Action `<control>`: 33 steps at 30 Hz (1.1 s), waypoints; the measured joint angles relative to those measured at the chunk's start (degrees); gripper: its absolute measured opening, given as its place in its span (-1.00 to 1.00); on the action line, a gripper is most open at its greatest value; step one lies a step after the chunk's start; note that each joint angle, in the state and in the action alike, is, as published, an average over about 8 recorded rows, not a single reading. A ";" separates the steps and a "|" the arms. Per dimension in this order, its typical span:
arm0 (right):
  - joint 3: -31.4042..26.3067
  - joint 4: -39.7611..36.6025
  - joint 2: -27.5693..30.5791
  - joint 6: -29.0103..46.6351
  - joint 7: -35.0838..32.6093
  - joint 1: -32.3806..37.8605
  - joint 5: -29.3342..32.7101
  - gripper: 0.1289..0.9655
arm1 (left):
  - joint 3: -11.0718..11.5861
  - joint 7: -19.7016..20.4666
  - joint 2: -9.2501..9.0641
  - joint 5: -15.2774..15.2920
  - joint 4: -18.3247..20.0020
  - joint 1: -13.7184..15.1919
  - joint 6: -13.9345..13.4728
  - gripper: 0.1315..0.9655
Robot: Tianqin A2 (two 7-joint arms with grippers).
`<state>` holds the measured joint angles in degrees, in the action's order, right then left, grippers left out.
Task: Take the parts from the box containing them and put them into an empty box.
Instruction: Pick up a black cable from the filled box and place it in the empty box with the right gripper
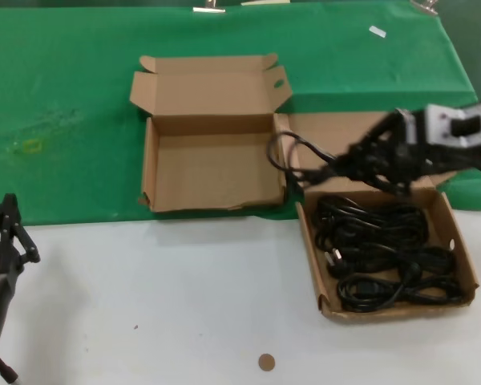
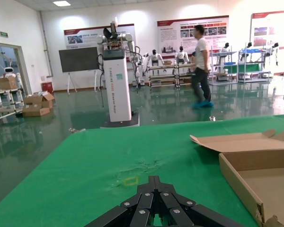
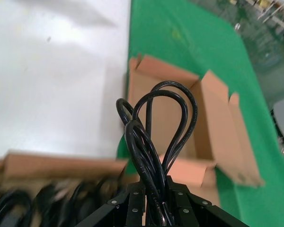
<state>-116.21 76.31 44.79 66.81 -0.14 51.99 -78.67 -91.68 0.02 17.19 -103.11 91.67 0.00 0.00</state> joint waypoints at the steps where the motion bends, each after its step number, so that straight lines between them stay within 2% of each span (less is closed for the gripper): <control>1: -0.27 -0.33 -0.92 -0.14 0.12 0.62 0.13 -0.78 | 0.00 0.00 0.00 0.00 0.00 0.00 0.00 -0.97; 8: -2.48 -5.20 -8.59 -1.86 -0.02 4.94 0.84 -0.78 | 0.00 0.00 0.00 0.00 0.00 0.00 0.00 -0.97; 15: -4.78 -15.06 -17.20 -4.57 -2.56 9.57 1.52 -0.78 | 0.00 0.00 0.00 0.00 0.00 0.00 0.00 -0.97; 24: -6.54 -33.09 -27.12 -8.70 -10.21 16.26 2.08 -0.79 | 0.00 0.00 0.00 0.00 0.00 0.00 0.00 -0.97; 33: -4.26 -55.99 -35.92 -14.15 -23.65 24.16 -0.39 -0.78 | 0.00 0.00 0.00 0.00 0.00 0.00 0.00 -0.97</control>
<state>-120.47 20.32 8.87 52.65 -23.79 76.15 -79.06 -91.68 0.02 17.19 -103.11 91.67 0.00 0.00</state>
